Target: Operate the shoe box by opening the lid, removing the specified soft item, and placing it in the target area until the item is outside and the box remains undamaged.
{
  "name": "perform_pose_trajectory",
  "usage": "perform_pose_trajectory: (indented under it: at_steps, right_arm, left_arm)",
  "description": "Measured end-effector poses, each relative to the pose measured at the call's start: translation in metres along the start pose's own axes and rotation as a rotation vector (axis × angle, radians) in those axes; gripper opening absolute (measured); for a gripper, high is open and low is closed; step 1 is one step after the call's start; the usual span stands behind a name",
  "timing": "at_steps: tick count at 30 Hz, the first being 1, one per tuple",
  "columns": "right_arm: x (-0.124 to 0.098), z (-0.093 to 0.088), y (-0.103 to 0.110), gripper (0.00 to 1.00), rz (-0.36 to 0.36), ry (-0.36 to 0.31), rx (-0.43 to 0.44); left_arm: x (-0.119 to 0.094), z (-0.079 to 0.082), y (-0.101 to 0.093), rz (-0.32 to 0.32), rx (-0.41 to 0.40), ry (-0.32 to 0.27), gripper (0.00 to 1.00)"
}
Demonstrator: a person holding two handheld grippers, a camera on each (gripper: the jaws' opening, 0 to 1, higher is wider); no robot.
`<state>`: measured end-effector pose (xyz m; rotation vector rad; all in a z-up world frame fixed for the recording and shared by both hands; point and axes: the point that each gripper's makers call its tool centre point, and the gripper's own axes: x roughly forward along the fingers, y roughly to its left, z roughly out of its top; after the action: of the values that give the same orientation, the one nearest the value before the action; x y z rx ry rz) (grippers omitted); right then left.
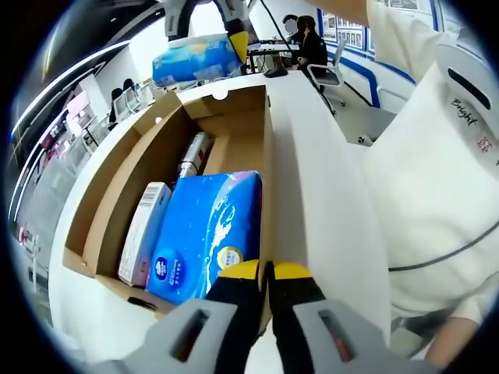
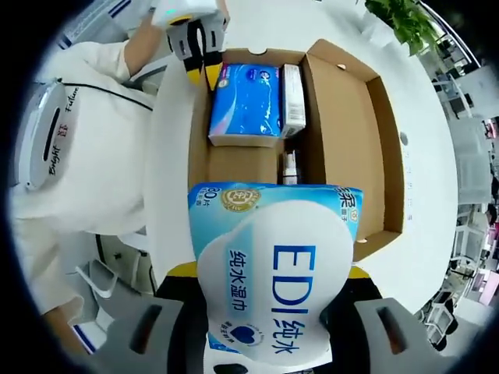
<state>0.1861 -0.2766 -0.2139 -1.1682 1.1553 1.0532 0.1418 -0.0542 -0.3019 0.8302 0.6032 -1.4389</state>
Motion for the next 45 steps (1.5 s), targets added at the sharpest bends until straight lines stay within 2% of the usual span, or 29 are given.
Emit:
perform_pose_trajectory:
  at_steps: [2,6,14,20,25,34,38,40,42,45]
  right_arm:
    - [0.001,-0.004,0.000,0.61,0.008,0.001,0.023]
    - [0.003,-0.016,0.002,0.60,-0.007,0.017,-0.004]
    - [0.005,-0.035,-0.002,0.60,-0.013,0.020,0.021]
    - [0.009,-0.045,-0.001,0.60,0.015,0.020,0.028]
    - [0.007,-0.051,-0.006,0.60,0.006,0.007,0.047]
    - [0.003,-0.073,-0.009,0.60,-0.024,0.034,0.074]
    - [0.008,-0.081,-0.007,0.58,-0.021,0.030,0.110]
    - [0.013,-0.085,-0.008,0.57,-0.037,0.032,0.102]
    - [0.021,-0.090,-0.006,0.57,-0.013,0.034,0.117]
    - [0.030,-0.097,-0.007,0.57,-0.024,0.052,0.113]
  left_arm:
    - [0.000,0.000,0.000,0.002,0.001,0.002,0.03]
    - [0.000,0.000,0.000,0.001,0.000,0.002,0.03]
    - [0.000,-0.001,0.000,0.000,-0.002,0.004,0.03]
    - [0.000,-0.001,0.000,-0.001,-0.002,0.001,0.03]
    - [0.000,0.000,0.000,0.001,-0.003,0.002,0.03]
    - [0.000,0.000,0.000,-0.001,-0.002,0.002,0.03]
    - [0.001,0.000,0.000,-0.001,-0.003,0.004,0.03]
    - [0.001,0.000,0.000,-0.001,-0.003,0.005,0.03]
    - [0.001,0.000,0.000,0.001,-0.004,0.005,0.03]
    - [0.001,0.000,0.000,0.000,-0.005,0.004,0.03]
